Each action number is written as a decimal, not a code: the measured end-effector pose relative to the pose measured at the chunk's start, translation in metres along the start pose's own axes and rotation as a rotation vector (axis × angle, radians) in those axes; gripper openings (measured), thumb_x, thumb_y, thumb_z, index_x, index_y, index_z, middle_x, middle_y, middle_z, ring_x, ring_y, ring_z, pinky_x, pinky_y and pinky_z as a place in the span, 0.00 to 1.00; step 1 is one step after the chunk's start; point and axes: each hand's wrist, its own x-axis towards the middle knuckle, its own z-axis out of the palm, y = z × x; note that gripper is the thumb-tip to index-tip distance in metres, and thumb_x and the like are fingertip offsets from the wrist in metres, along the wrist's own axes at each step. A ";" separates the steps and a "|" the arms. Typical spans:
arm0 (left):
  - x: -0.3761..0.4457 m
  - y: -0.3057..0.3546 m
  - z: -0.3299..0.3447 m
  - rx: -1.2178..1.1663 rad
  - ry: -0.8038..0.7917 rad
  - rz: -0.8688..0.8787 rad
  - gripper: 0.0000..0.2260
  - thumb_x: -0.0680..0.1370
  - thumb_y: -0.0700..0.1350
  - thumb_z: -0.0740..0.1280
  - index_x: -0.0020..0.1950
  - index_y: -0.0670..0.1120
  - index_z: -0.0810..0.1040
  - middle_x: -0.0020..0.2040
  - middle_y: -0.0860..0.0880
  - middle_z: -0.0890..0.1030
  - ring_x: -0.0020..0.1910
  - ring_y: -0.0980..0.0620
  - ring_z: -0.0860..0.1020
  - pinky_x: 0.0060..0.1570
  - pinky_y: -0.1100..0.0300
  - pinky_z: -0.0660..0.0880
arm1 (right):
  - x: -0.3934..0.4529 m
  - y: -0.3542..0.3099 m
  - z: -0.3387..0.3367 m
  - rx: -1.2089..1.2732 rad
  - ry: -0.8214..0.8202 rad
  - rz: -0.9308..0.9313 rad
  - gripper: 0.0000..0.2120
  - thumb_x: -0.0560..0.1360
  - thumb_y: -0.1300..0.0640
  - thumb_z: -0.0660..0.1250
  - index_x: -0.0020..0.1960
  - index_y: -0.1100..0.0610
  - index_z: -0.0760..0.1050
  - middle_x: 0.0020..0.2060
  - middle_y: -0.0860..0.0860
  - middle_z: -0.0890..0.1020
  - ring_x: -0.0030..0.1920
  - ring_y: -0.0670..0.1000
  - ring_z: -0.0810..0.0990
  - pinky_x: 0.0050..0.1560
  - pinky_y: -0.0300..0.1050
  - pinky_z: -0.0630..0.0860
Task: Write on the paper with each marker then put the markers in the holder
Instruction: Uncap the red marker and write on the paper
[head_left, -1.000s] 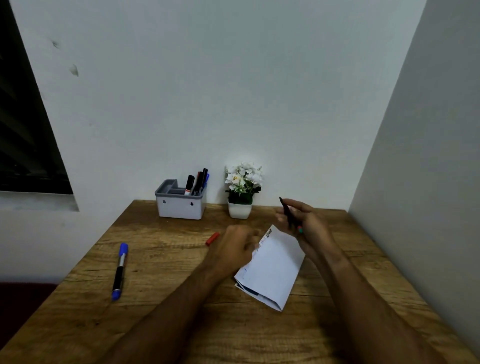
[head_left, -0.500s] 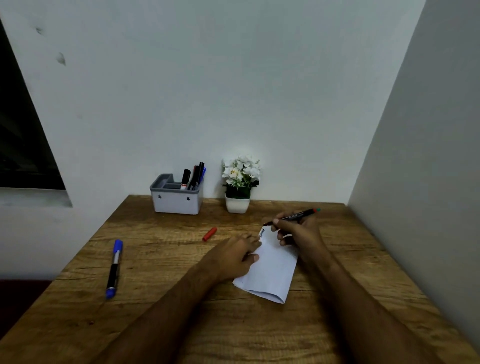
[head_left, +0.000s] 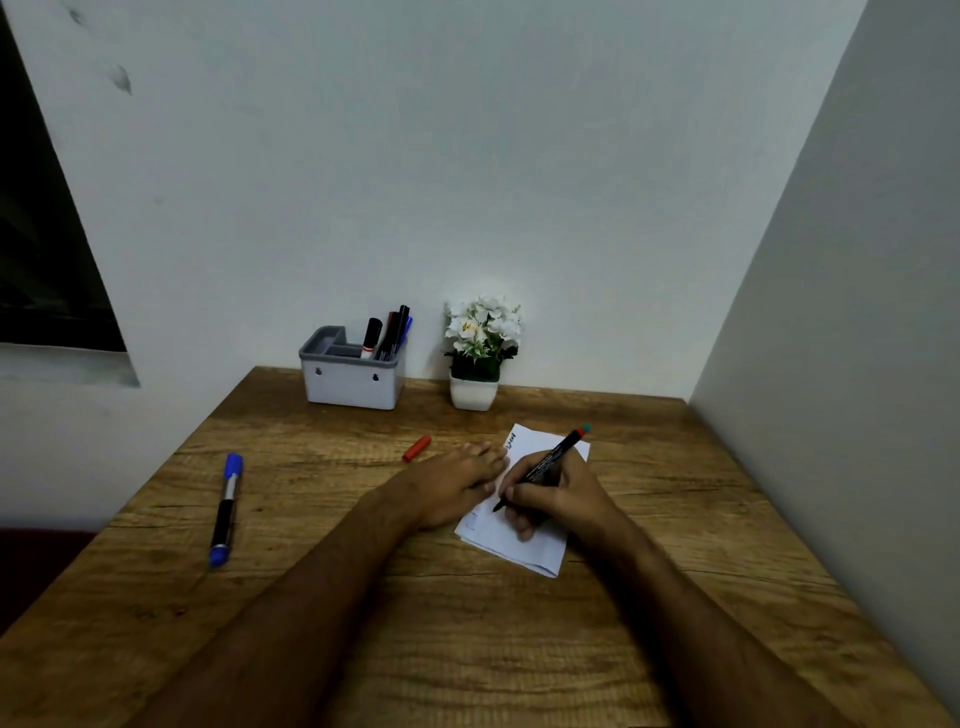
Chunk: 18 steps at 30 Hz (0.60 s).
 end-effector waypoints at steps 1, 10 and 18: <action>0.000 -0.002 0.000 0.006 -0.016 0.013 0.24 0.85 0.53 0.53 0.81 0.54 0.54 0.81 0.54 0.53 0.80 0.56 0.49 0.78 0.53 0.51 | -0.002 0.001 0.003 -0.011 -0.007 -0.004 0.04 0.77 0.69 0.71 0.47 0.71 0.81 0.33 0.62 0.84 0.30 0.56 0.81 0.35 0.48 0.81; -0.002 -0.008 0.006 -0.088 0.014 0.017 0.22 0.85 0.51 0.55 0.80 0.54 0.58 0.80 0.56 0.54 0.79 0.58 0.50 0.78 0.54 0.50 | -0.004 0.014 0.010 -0.234 0.028 -0.150 0.11 0.73 0.71 0.70 0.48 0.60 0.88 0.45 0.50 0.89 0.47 0.51 0.87 0.49 0.44 0.82; -0.001 -0.018 0.010 -0.138 0.108 -0.007 0.22 0.83 0.50 0.60 0.77 0.55 0.66 0.79 0.53 0.61 0.79 0.56 0.55 0.77 0.49 0.53 | -0.010 0.017 0.019 -0.277 0.074 -0.245 0.07 0.75 0.69 0.70 0.46 0.61 0.86 0.45 0.53 0.88 0.49 0.52 0.87 0.52 0.53 0.83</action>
